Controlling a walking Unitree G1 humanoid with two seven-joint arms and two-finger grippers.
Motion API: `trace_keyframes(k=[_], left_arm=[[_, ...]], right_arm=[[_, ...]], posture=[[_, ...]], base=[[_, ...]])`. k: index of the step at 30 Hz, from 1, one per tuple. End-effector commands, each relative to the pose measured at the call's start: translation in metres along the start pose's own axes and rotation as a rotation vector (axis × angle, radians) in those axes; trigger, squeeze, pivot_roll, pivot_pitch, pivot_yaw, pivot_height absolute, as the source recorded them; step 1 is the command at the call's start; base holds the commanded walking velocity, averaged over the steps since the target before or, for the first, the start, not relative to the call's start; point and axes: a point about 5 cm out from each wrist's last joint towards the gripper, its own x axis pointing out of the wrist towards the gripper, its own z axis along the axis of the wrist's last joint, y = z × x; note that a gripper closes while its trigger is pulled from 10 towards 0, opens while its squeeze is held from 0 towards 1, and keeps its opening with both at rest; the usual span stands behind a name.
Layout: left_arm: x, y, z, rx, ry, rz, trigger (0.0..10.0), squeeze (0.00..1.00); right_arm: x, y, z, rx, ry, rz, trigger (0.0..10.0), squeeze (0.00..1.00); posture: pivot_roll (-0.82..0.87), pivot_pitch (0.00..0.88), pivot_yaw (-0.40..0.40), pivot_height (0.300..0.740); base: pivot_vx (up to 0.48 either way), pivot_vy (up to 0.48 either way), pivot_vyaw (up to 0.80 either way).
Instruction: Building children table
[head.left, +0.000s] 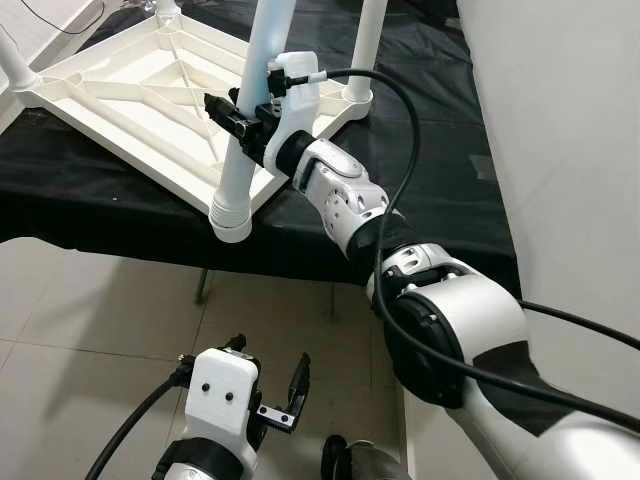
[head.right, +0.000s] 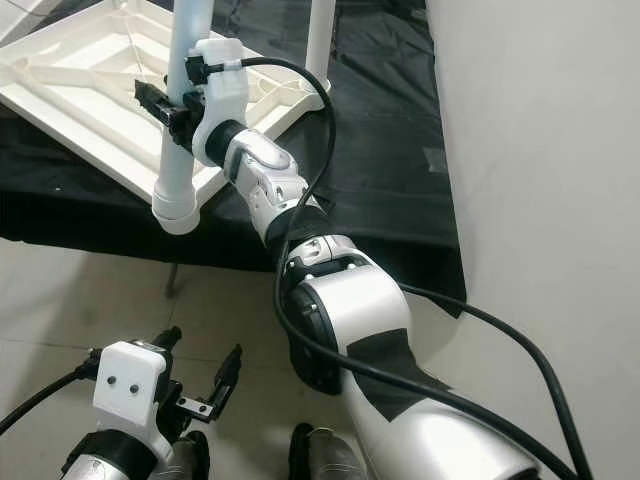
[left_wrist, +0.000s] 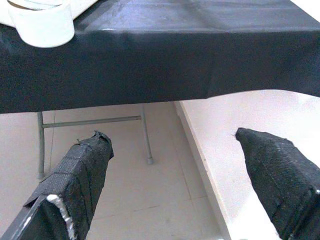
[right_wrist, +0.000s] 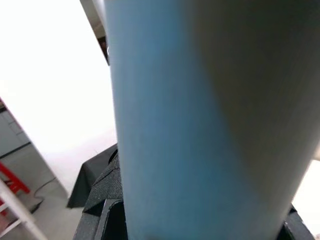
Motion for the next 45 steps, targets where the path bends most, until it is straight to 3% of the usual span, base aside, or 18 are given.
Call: trace_keyframes(k=[1, 6, 8, 15, 18, 21, 30, 33, 45], left_arm=[[-0.002, 0.000, -0.004, 0.006, 0.025, -0.004, 10.0, 0.00], [-0.001, 0.000, -0.004, 0.009, 0.024, -0.006, 10.0, 0.00], [-0.001, 0.000, -0.004, 0.011, 0.024, -0.006, 10.0, 0.00], [-0.001, 0.001, -0.004, 0.012, 0.026, -0.006, 10.0, 0.00], [-0.001, 0.001, -0.004, 0.012, 0.025, -0.006, 10.0, 0.00], [-0.001, 0.001, -0.004, 0.011, 0.024, -0.005, 10.0, 0.00], [-0.001, 0.001, -0.005, 0.012, 0.025, -0.001, 10.0, 0.00], [-0.001, 0.002, -0.005, 0.012, 0.025, 0.000, 10.0, 0.00], [0.000, 0.002, -0.005, 0.012, 0.023, 0.001, 10.0, 0.00]], right_arm=[[-0.007, -0.007, -0.014, -0.047, 0.023, -0.049, 10.0, 0.00], [-0.008, -0.007, -0.013, -0.122, 0.008, -0.061, 10.0, 0.00], [-0.010, -0.009, -0.012, -0.218, -0.012, -0.103, 10.0, 0.00], [-0.009, -0.007, -0.007, -0.386, -0.037, -0.148, 10.0, 0.00], [-0.008, -0.005, -0.009, -0.402, -0.014, -0.153, 10.0, 0.00], [-0.006, -0.006, -0.016, -0.410, 0.065, -0.189, 10.0, 0.00], [-0.005, -0.004, -0.026, -0.368, 0.161, -0.191, 10.0, 0.00], [-0.007, -0.005, -0.035, -0.341, 0.264, -0.181, 10.0, 0.00], [-0.010, -0.005, -0.046, -0.230, 0.344, -0.179, 10.0, 0.00]], posture=[[0.10, 0.312, -0.098, 0.734], [0.10, 0.311, -0.092, 0.734], [0.10, 0.311, -0.090, 0.734], [0.10, 0.312, -0.090, 0.734], [0.10, 0.312, -0.090, 0.734], [0.10, 0.312, -0.090, 0.734], [0.09, 0.310, -0.093, 0.734], [0.09, 0.310, -0.093, 0.734], [0.09, 0.315, -0.093, 0.734]], base=[[0.000, 0.000, 0.00], [0.000, 0.000, 0.00], [0.000, 0.000, 0.00], [0.000, 0.000, 0.00], [0.000, 0.000, 0.00], [0.000, 0.000, 0.00], [0.000, 0.000, 0.00], [0.000, 0.000, 0.00], [0.000, 0.000, 0.00]])
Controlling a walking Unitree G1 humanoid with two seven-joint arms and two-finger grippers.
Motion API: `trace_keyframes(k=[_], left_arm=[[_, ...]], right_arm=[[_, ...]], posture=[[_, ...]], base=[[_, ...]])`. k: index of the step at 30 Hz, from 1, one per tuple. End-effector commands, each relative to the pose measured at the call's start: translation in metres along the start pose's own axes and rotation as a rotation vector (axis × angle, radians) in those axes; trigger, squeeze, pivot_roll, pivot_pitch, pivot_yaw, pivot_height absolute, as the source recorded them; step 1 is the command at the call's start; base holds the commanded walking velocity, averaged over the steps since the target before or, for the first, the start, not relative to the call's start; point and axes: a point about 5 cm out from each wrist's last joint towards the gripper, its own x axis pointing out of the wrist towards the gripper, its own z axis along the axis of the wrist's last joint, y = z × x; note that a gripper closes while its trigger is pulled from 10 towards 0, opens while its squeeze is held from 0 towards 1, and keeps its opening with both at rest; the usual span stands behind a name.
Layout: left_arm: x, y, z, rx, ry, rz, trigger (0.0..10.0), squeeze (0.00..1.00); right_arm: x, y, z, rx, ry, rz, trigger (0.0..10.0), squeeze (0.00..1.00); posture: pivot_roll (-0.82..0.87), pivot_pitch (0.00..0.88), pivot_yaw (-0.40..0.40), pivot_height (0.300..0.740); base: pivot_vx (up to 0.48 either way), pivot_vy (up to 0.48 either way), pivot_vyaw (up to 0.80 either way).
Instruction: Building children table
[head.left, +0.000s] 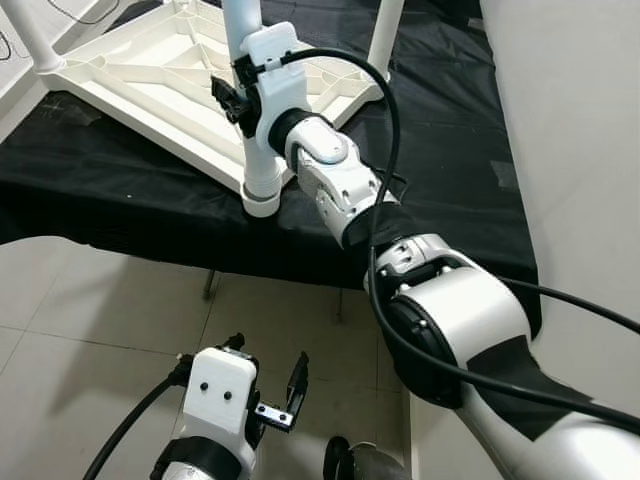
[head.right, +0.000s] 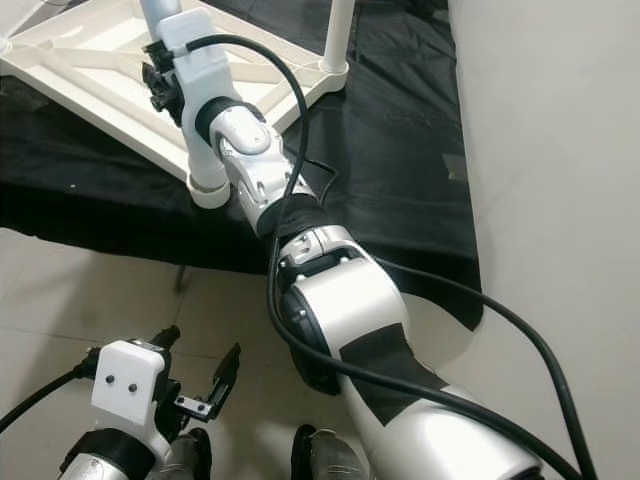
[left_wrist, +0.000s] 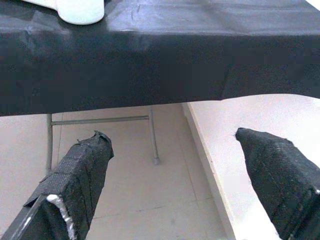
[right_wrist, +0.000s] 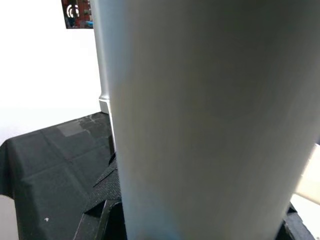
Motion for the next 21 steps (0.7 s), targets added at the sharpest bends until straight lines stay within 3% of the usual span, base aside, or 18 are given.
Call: trace_keyframes(k=[1, 10, 15, 21], left_arm=[[-0.001, 0.000, -0.005, 0.006, 0.027, -0.001, 10.0, 0.00], [-0.001, 0.000, -0.006, 0.008, 0.029, -0.002, 10.0, 0.00], [-0.002, 0.000, -0.007, 0.007, 0.033, -0.003, 10.0, 0.00], [-0.002, 0.001, -0.008, 0.010, 0.035, -0.003, 10.0, 0.00]], right_arm=[[-0.015, 0.005, -0.062, 0.094, 0.260, 0.005, 10.0, 0.00], [-0.015, 0.008, -0.063, 0.180, 0.272, 0.030, 10.0, 0.00], [-0.011, 0.016, -0.051, 0.263, 0.181, 0.109, 10.0, 0.00], [-0.012, 0.024, -0.051, 0.282, 0.139, 0.166, 10.0, 0.00]], posture=[[0.09, 0.315, -0.093, 0.734], [0.09, 0.315, -0.093, 0.734], [0.09, 0.313, -0.090, 0.734], [0.09, 0.301, -0.087, 0.734]], base=[[0.000, 0.000, 0.00], [0.000, 0.000, 0.00], [0.000, 0.000, 0.00], [0.000, 0.000, 0.00]])
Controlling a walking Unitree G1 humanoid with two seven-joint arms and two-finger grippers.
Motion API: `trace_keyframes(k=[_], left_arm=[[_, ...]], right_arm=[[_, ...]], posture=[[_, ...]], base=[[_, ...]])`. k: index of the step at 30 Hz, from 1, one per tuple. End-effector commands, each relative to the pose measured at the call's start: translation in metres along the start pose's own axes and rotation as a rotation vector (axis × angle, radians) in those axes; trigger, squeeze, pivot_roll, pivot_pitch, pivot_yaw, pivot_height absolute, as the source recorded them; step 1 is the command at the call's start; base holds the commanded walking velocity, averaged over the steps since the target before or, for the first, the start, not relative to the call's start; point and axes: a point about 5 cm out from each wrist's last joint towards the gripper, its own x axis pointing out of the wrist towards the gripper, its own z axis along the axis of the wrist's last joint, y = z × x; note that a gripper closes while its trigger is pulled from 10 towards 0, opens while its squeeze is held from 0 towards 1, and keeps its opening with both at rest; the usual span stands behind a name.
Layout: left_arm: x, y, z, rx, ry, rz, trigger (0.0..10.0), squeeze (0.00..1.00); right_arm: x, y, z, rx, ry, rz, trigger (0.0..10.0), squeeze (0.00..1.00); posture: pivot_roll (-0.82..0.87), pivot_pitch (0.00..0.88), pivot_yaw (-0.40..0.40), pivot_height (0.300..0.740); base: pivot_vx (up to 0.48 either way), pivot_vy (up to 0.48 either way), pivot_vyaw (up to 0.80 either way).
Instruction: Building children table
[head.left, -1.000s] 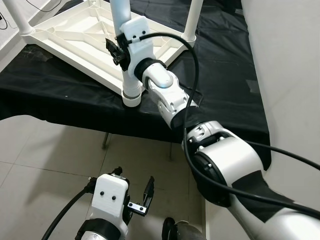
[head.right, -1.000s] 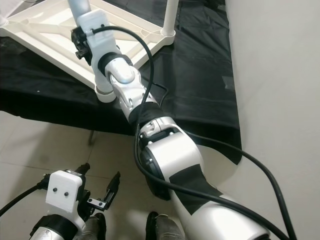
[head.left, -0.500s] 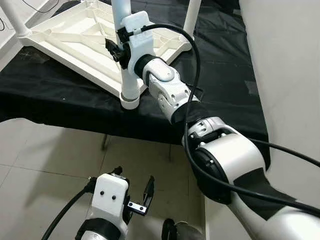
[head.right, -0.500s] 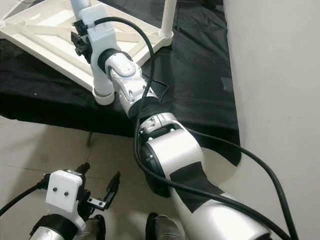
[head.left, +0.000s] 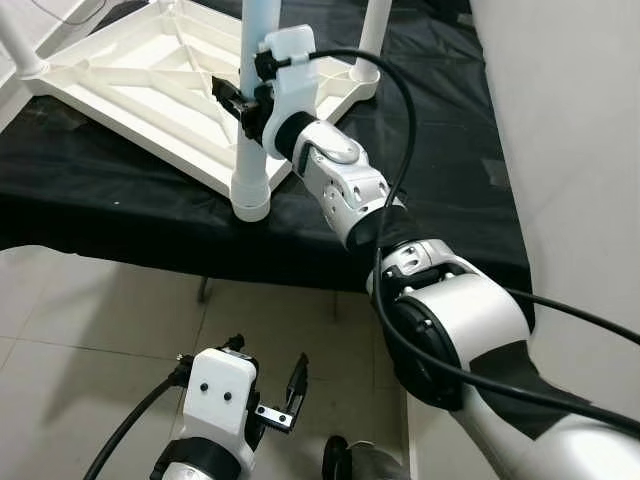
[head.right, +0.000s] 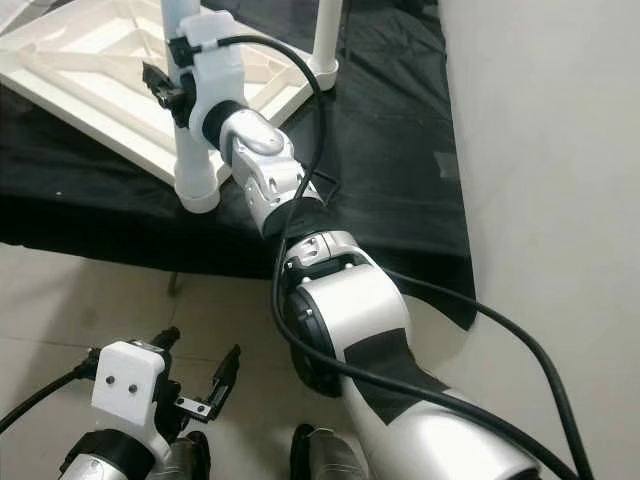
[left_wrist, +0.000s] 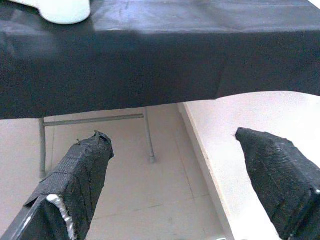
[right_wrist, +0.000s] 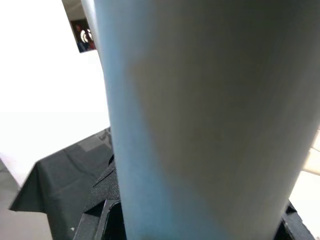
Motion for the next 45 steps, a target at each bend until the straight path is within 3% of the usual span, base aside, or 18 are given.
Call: trace_keyframes(k=[1, 5, 10, 17, 21, 24, 32, 45], left_arm=[[-0.001, 0.001, -0.006, 0.009, 0.028, -0.001, 10.0, 0.00], [-0.001, 0.001, -0.006, 0.009, 0.028, -0.003, 10.0, 0.00], [-0.002, 0.000, -0.006, 0.010, 0.025, -0.005, 10.0, 0.00], [-0.002, 0.000, -0.006, 0.010, 0.025, -0.005, 10.0, 0.00], [-0.001, 0.000, -0.005, 0.009, 0.024, -0.005, 10.0, 0.00], [-0.001, 0.000, -0.005, 0.009, 0.022, -0.005, 10.0, 0.00], [-0.001, 0.000, -0.005, 0.006, 0.023, -0.001, 10.0, 0.00], [-0.001, -0.001, -0.005, 0.004, 0.020, 0.000, 10.0, 0.00]], right_arm=[[-0.008, 0.011, -0.050, 0.073, 0.180, 0.036, 10.0, 0.00], [-0.009, 0.013, -0.053, 0.058, 0.187, 0.046, 10.0, 0.00], [-0.012, 0.007, -0.056, -0.024, 0.177, -0.031, 10.0, 0.00], [-0.009, 0.010, -0.052, -0.144, 0.165, -0.038, 10.0, 0.00], [-0.009, 0.018, -0.061, -0.280, 0.233, -0.013, 10.0, 0.00], [-0.011, 0.019, -0.069, -0.309, 0.286, -0.011, 10.0, 0.00], [-0.014, 0.021, -0.081, -0.164, 0.351, -0.048, 10.0, 0.00], [-0.014, 0.017, -0.083, 0.038, 0.397, -0.140, 10.0, 0.00]], posture=[[0.09, 0.301, -0.087, 0.734], [0.09, 0.301, -0.087, 0.734], [0.09, 0.296, -0.086, 0.734], [0.09, 0.296, -0.086, 0.734], [0.09, 0.296, -0.086, 0.734], [0.09, 0.295, -0.087, 0.734], [0.09, 0.299, -0.090, 0.734], [0.08, 0.305, -0.094, 0.734]], base=[[0.000, 0.000, 0.00], [0.000, 0.000, 0.00], [0.000, 0.000, 0.00], [0.000, 0.000, 0.00], [0.000, 0.000, 0.00], [0.000, 0.000, 0.00], [0.000, 0.000, 0.00], [0.000, 0.000, 0.00]])
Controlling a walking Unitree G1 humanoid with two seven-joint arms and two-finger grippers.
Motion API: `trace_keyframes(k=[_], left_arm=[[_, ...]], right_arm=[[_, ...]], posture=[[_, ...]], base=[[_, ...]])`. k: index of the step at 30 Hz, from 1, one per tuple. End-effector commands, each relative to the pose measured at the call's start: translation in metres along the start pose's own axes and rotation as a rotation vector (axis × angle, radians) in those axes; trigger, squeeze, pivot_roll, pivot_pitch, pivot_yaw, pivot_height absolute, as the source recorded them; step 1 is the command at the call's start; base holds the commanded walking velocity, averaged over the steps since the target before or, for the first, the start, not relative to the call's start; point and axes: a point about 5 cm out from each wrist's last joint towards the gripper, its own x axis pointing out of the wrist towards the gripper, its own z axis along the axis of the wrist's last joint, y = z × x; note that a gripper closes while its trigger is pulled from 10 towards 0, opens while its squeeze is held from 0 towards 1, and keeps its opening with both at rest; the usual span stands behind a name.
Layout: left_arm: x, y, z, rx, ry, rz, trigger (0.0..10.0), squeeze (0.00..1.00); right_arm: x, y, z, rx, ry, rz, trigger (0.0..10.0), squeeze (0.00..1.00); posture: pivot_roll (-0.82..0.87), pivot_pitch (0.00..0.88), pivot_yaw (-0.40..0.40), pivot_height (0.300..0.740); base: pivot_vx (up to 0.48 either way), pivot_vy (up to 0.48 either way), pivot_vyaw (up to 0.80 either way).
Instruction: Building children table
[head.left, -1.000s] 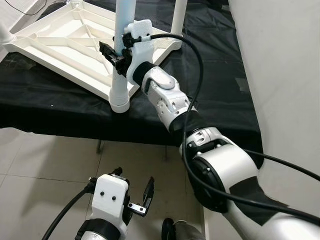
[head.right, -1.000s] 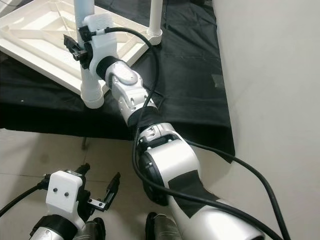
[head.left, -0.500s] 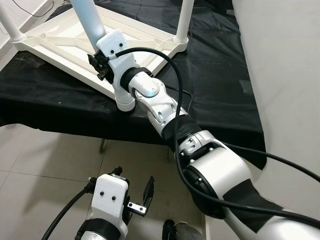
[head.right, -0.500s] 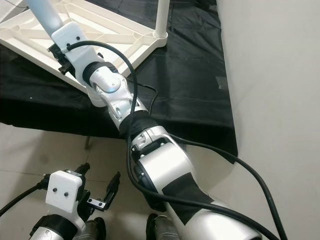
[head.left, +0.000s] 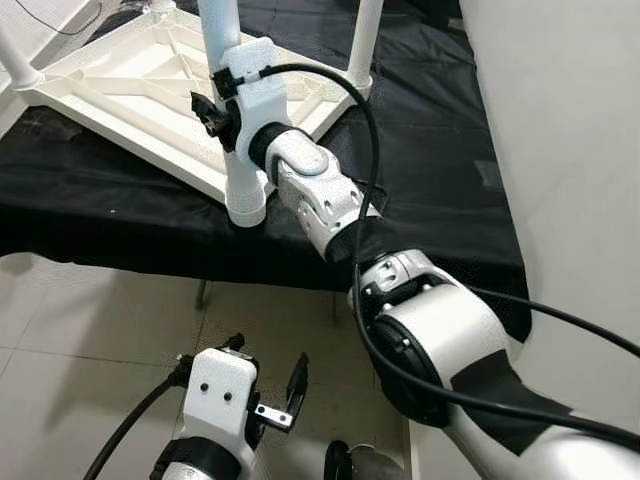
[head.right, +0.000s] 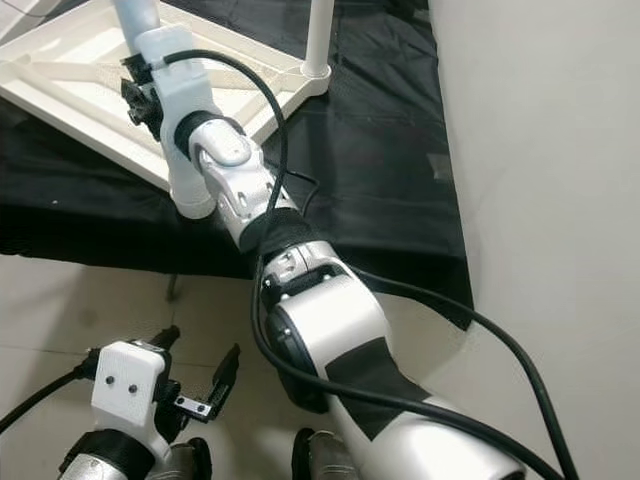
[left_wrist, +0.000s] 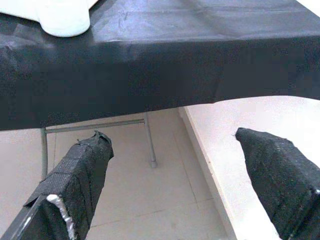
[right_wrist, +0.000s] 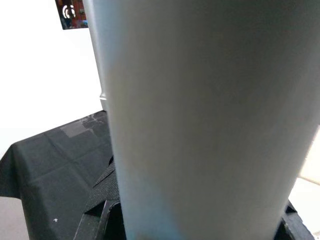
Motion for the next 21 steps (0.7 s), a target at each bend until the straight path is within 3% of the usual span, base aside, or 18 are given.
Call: trace_keyframes(k=[1, 7, 13, 21], left_arm=[[-0.001, -0.001, -0.006, 0.001, 0.030, -0.001, 10.0, 0.00], [-0.001, 0.000, -0.006, 0.003, 0.028, 0.002, 10.0, 0.00], [-0.001, 0.001, -0.007, 0.005, 0.031, 0.003, 10.0, 0.00], [0.000, 0.002, -0.007, 0.009, 0.028, 0.005, 10.0, 0.00]], right_arm=[[-0.016, 0.004, -0.075, 0.135, 0.318, -0.021, 10.0, 0.00], [-0.021, 0.003, -0.087, 0.145, 0.348, -0.030, 10.0, 0.00], [-0.021, 0.002, -0.085, 0.132, 0.315, -0.048, 10.0, 0.00], [-0.024, -0.010, -0.084, 0.197, 0.224, -0.168, 10.0, 0.00]], posture=[[0.08, 0.305, -0.094, 0.734], [0.08, 0.306, -0.096, 0.734], [0.08, 0.302, -0.094, 0.734], [0.08, 0.300, -0.093, 0.734]], base=[[0.000, 0.000, 0.00], [0.000, 0.000, 0.00], [0.000, 0.000, 0.00], [0.000, 0.000, 0.00]])
